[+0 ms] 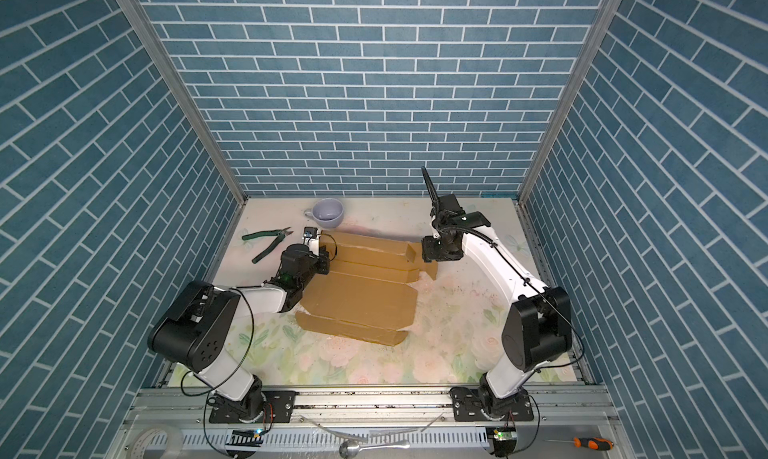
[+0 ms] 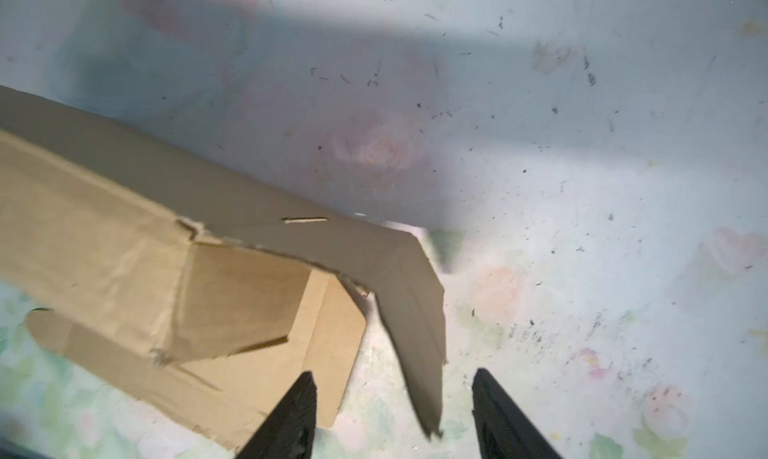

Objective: Fold the paper box

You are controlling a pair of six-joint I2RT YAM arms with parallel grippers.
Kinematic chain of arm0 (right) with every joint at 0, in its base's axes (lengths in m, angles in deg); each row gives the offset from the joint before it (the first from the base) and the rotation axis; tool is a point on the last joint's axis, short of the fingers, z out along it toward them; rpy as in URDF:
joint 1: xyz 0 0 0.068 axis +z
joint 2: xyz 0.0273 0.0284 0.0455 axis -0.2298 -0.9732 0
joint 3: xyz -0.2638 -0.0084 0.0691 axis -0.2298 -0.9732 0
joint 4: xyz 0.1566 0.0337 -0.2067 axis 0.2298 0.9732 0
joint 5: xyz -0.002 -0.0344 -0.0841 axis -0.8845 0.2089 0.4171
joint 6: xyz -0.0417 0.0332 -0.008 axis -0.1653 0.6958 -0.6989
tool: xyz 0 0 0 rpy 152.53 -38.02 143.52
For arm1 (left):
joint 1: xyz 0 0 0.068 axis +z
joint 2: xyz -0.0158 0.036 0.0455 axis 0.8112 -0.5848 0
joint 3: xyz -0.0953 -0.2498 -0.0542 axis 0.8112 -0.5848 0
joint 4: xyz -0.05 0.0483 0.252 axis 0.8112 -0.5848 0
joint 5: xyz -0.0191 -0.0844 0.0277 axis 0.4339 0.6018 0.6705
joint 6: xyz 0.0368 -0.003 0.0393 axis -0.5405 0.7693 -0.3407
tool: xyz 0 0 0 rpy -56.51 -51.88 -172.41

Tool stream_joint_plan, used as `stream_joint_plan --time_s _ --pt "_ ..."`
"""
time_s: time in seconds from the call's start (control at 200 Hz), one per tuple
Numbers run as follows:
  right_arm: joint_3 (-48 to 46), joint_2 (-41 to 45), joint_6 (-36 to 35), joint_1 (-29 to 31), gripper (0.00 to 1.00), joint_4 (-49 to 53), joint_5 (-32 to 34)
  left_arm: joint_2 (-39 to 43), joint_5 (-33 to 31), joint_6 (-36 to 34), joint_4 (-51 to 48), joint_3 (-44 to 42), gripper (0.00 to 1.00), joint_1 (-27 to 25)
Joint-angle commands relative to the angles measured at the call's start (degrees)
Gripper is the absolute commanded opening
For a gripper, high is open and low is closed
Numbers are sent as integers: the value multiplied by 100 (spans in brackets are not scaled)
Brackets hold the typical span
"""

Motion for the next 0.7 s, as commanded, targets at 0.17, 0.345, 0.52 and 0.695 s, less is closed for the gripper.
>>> stream_joint_plan --time_s 0.17,0.345,0.52,0.695 --pt "349 -423 -831 235 47 392 268 -111 38 138 35 -50 0 1" --pt "284 -358 -671 297 22 531 -593 -51 -108 176 46 -89 0 -20" --pt "269 -223 -244 301 12 617 -1240 -35 -142 234 78 -122 0 -21" --pt "44 -197 588 375 7 -75 -1655 -101 -115 359 145 -92 0 -54"
